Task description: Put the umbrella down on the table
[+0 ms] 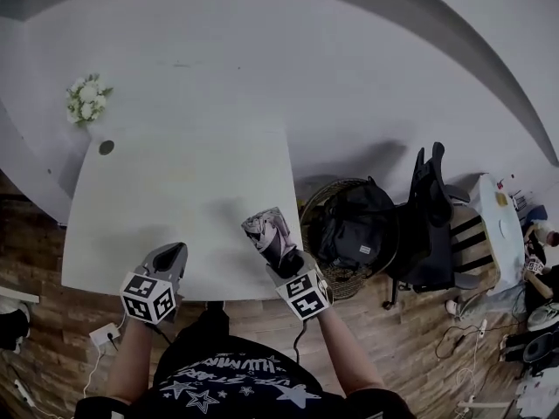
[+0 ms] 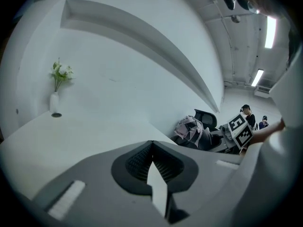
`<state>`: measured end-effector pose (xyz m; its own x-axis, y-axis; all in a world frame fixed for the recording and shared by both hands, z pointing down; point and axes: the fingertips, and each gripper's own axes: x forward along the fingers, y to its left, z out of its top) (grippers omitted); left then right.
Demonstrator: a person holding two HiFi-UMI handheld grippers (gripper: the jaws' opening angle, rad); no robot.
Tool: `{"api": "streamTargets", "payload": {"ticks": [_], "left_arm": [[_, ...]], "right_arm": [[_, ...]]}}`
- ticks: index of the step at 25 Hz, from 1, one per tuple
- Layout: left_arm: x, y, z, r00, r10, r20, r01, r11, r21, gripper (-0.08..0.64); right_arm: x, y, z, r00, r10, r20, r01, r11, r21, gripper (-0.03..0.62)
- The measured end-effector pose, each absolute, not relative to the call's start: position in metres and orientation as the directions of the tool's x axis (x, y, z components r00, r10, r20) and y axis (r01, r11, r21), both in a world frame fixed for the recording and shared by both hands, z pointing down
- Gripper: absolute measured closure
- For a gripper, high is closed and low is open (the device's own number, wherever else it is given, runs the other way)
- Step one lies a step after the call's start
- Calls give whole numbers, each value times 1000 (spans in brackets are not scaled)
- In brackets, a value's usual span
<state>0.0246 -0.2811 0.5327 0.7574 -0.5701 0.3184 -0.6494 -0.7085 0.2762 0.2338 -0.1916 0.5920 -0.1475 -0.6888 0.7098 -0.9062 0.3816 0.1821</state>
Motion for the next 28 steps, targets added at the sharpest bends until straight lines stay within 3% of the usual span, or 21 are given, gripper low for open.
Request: {"api": "streamTargets", "payload": {"ticks": [10,16,28], "left_arm": [[21,-344,545,738,-584,338,-673,-672,309,557],[23,-370,556,731,-583,355,-681,-659,319,557],[47,-403,579,738,-546,398,-671,-659,339,557]], "right_arm": [[261,-247,615,-94,-582,808,-665,641,384,354],[273,-270,636,-94,-511,854,-493,769,406,354],[295,-317,660,-105,-441,891,-320,864,389,354]]}}
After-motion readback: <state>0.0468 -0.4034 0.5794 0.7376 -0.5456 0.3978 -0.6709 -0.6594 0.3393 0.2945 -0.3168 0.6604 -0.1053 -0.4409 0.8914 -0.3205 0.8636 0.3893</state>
